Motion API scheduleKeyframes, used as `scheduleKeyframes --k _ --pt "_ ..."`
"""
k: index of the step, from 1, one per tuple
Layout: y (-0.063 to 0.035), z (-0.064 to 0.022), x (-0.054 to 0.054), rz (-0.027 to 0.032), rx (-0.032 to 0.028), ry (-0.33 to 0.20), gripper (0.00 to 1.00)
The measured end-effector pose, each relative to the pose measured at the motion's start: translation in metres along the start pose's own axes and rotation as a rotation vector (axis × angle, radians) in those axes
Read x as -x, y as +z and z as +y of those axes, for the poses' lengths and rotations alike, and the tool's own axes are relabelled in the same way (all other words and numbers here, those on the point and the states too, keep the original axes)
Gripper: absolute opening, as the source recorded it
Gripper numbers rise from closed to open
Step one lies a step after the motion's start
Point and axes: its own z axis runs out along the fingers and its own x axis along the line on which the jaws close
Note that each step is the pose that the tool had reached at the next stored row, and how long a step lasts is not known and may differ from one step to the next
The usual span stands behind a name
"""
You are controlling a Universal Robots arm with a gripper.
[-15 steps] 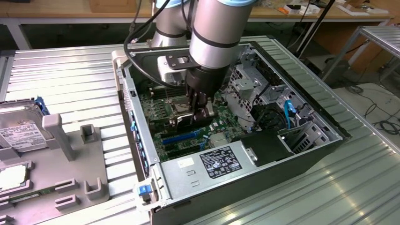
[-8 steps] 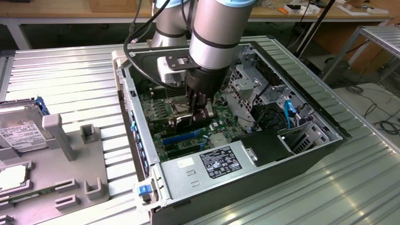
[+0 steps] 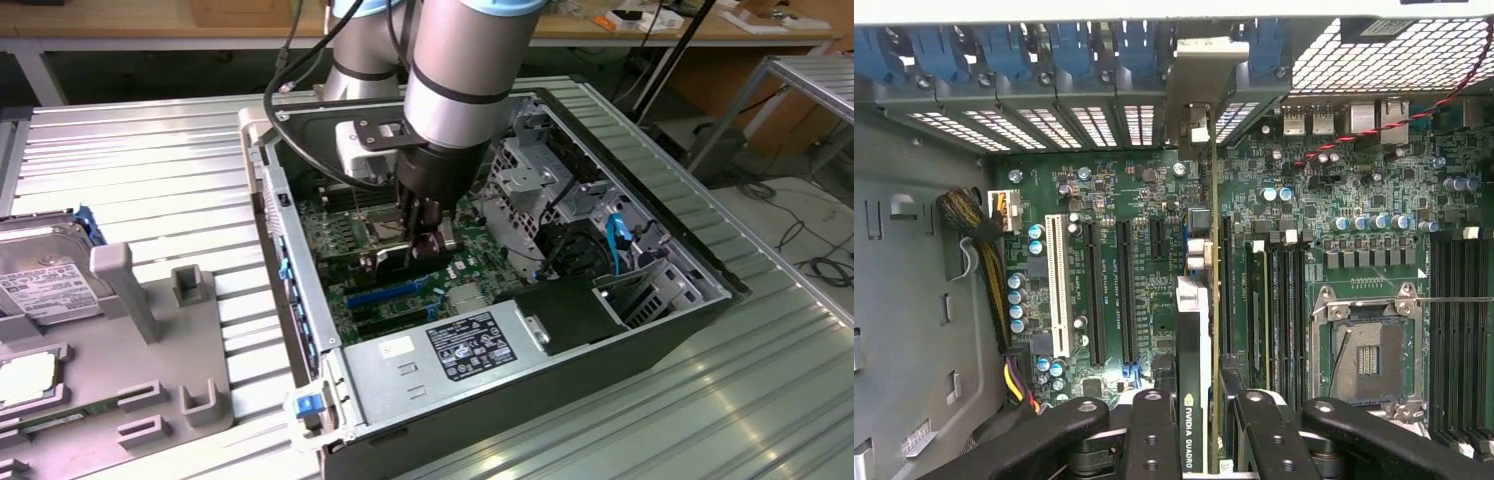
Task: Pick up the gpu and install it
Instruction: 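Insert the gpu into the slot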
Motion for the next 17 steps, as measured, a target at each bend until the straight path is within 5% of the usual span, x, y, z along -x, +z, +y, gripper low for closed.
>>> scheduleKeyframes --k 3,5,10,17 --pt "0.0009 0.0000 0.000 -0.0001 -0.0001 0.000 0.27" --pt "0.0025 -0.0003 0.000 0.0069 -0.0002 0.000 0.27" --pt "0.0058 -0.0005 0.000 0.0124 0.0011 0.000 0.27" --pt "0.0104 -0.0020 0.000 0.0133 0.0036 0.002 0.27"
